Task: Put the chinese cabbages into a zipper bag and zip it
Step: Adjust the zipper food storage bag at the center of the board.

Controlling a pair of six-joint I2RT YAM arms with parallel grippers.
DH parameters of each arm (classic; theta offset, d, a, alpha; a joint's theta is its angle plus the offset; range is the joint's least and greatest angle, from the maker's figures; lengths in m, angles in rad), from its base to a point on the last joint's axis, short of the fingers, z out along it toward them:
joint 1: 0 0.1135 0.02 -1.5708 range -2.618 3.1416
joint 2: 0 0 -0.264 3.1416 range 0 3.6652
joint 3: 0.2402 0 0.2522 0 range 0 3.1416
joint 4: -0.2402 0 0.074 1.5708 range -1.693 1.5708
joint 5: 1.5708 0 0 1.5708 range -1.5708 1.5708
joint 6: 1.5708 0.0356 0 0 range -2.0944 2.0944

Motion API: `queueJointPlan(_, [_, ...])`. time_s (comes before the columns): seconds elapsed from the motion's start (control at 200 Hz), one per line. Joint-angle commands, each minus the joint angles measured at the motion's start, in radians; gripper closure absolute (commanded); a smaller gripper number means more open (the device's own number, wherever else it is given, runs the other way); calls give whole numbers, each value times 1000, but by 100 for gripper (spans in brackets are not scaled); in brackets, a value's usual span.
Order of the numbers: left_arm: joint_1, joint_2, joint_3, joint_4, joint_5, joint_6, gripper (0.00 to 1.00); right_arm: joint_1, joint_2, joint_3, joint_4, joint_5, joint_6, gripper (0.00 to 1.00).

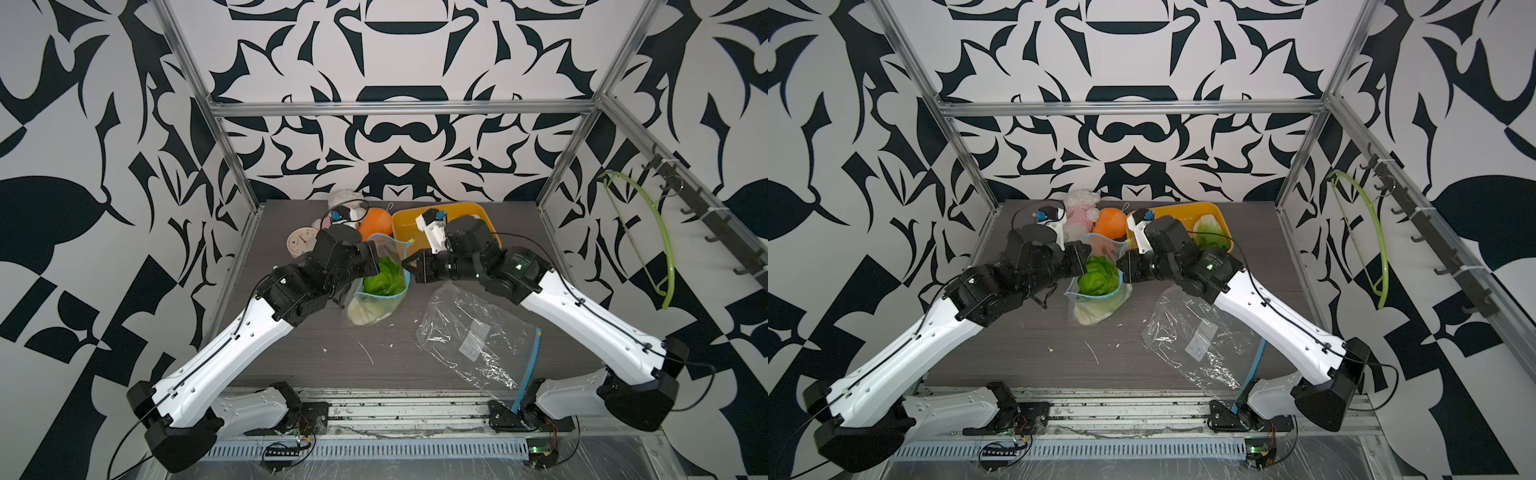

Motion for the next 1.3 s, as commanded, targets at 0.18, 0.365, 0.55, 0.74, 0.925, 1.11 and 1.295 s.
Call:
queueJointPlan(0.18, [17, 47, 92, -41, -28, 43, 100, -3, 61, 246, -173, 97, -131, 100])
queueJointPlan(0.365, [55, 81, 69, -43, -2, 29, 100, -13, 64, 286, -196, 158, -138, 100])
queueJointPlan(0.55, [60, 136, 150, -78, 40, 64, 100, -31, 64, 259, -132, 122, -113, 100])
queueJointPlan(0.74, [63, 176, 189, -177, 4, 88, 100, -42, 121, 277, -142, 113, -103, 100])
queueJointPlan(0.925, [71, 195, 157, -227, 15, 91, 93, -65, 140, 213, -100, 77, -81, 100])
queueJointPlan(1.11, [71, 168, 125, -246, 87, 105, 69, -89, 144, 187, -67, 39, -76, 100])
queueJointPlan(1.295, [72, 157, 113, -302, 10, 115, 72, -102, 135, 166, -33, 7, -74, 100])
